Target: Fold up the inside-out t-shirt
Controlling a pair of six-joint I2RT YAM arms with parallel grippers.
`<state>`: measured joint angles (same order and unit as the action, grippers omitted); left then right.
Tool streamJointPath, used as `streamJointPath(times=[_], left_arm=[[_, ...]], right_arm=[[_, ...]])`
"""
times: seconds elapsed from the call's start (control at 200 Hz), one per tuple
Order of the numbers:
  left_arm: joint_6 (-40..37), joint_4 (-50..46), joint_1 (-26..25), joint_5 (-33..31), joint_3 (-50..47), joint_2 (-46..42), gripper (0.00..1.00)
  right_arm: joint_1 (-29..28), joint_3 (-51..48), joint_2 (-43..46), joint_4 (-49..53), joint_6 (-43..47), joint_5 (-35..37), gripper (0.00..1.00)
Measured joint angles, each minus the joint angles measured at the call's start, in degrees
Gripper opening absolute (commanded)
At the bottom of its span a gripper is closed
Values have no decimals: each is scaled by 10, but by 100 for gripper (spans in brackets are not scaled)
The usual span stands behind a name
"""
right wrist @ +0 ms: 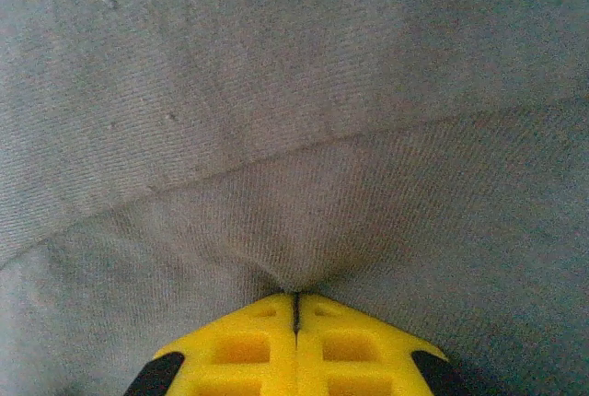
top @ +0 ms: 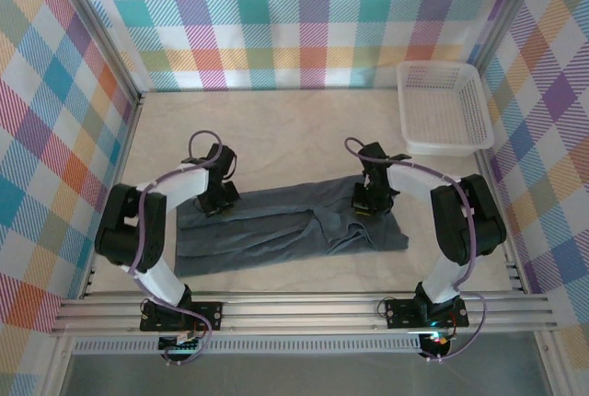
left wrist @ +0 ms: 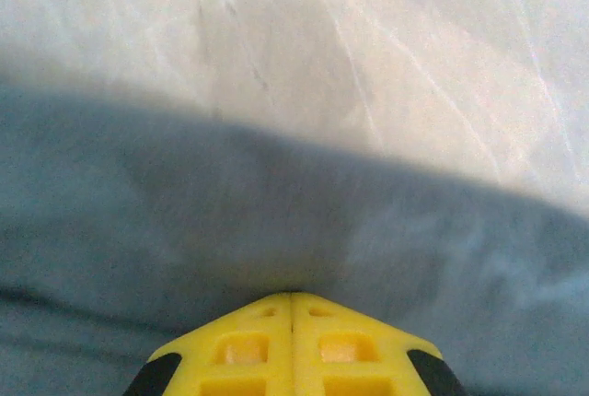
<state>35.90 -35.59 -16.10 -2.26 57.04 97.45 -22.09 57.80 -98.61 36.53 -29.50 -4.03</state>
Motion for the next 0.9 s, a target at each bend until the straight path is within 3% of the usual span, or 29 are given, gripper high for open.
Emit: streamJointPath(times=[0.095,0.32,0.42,0.625,0.73,0.835,0.9], left_arm=[[10,-8,0,-10,46,43,0],[2,-16,1,-41,239,184,0],[-18,-16,1,-39,382,277,0],[-52,-2,1,12,666,455,0],[-62,9,0,46,700,473,0],[-68,32,0,75,704,473,0],[-70,44,0,85,704,472,8]], right_arm=[[0,12,-12,4,9,-10,0],[-19,22,-29,5,19,-67,13],[-76,29,-39,6,19,-101,15],[-255,117,-114,25,40,-162,27],[-313,232,-188,75,85,-171,30],[-333,340,-255,99,123,-171,31],[-332,384,-280,103,140,-166,31]])
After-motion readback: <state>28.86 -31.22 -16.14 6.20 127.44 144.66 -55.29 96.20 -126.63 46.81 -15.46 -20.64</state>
